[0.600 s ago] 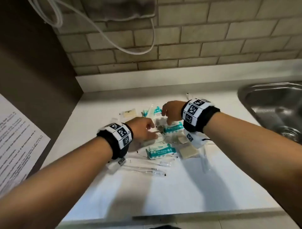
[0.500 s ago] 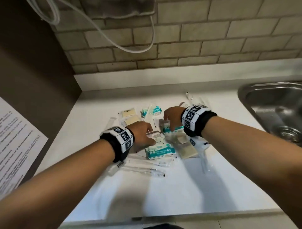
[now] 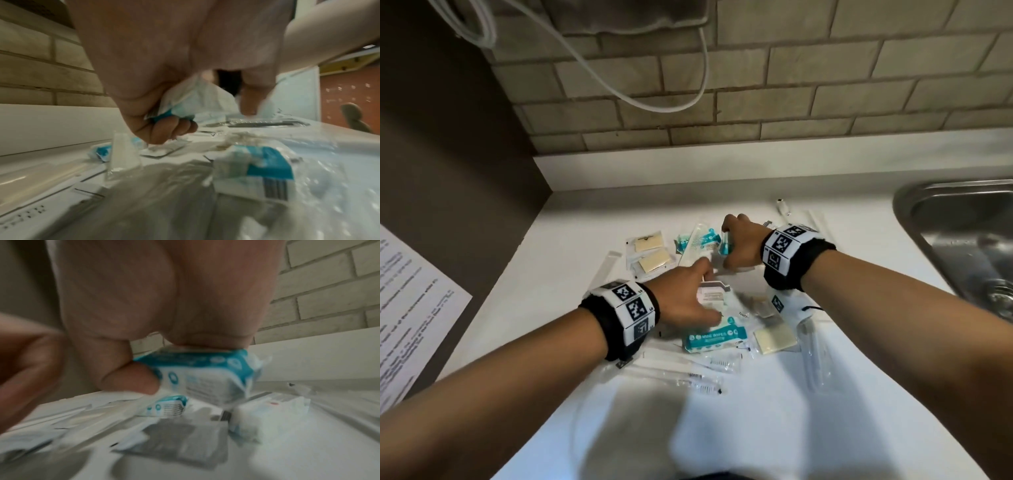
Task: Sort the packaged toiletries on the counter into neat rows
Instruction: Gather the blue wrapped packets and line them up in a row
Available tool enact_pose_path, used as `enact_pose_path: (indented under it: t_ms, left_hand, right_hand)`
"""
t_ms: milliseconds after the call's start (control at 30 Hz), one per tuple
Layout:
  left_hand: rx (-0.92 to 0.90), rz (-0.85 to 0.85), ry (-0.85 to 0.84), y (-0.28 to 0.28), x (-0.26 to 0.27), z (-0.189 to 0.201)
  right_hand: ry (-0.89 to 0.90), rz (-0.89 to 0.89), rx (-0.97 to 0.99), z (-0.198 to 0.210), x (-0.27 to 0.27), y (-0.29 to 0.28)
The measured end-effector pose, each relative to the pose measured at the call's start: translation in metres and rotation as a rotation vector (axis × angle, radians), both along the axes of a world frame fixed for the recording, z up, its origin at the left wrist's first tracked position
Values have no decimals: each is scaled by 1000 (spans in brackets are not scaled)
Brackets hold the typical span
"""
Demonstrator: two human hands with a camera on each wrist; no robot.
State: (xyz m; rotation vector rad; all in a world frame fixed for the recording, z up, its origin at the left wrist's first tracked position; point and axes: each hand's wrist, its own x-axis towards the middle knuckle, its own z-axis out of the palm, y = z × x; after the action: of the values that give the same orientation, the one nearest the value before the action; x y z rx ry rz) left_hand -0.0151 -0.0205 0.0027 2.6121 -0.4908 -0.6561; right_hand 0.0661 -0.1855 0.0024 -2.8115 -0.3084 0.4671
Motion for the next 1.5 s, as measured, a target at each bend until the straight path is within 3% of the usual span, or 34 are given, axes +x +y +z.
enact_pose_path:
  t_ms: [233,367,600,833,1000,1167,1300,1500]
  left_hand:
    - [241,-137,2,-3,-4,-17]
    - [251,-147,-14,-5,-1,-20]
    - [63,-34,48,5,20,-7]
    - [-125,59,-34,14,48,2]
    - [-268,218,-81,-4,63,0]
    - [-192,339,-195,-54,95,-7]
    - [-77,281,-236,-93,106,-16]
    - [4,267,-290,-119,117,-25]
  right_hand:
    - [0,32,-95,-1,42,18]
    - [13,47,-67,-13,57,25]
    - [-10,94,-5,-21,62,25]
    - [-100,6,168,19,54,-8]
    - [-179,-133,335,43,35,-48]
    - [-307,-299,361,52,18,-82]
    - [-341,-384,406,54,5,-97]
    - [-354,-353,406,54,-9,-108]
